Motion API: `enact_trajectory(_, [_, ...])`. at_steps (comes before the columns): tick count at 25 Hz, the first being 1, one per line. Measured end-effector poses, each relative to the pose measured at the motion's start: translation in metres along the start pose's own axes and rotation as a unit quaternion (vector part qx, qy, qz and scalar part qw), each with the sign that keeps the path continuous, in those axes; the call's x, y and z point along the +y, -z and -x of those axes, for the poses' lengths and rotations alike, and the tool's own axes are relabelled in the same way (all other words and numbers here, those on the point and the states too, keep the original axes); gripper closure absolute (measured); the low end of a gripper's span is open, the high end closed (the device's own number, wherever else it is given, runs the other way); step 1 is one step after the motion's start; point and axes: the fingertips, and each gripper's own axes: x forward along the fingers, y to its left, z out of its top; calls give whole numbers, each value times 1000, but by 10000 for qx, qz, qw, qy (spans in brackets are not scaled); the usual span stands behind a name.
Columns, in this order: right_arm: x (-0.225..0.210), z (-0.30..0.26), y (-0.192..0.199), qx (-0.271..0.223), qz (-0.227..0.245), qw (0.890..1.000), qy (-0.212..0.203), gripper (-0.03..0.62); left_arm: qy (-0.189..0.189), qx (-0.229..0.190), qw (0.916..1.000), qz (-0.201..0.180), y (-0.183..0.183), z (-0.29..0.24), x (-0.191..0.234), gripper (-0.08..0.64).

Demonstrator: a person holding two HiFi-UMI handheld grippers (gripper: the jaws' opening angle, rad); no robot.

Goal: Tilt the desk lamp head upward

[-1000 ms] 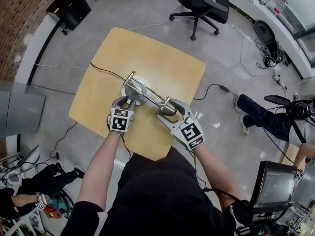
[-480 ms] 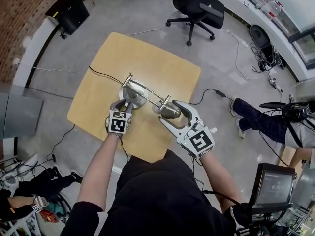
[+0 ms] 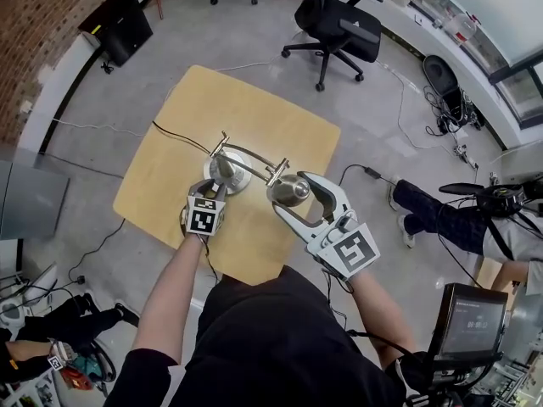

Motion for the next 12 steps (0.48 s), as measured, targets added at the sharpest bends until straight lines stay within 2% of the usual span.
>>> enact_trajectory(12, [-3, -15, -61, -429, 251, 9988, 22, 299, 22, 59, 9999, 87, 5, -3, -2, 440])
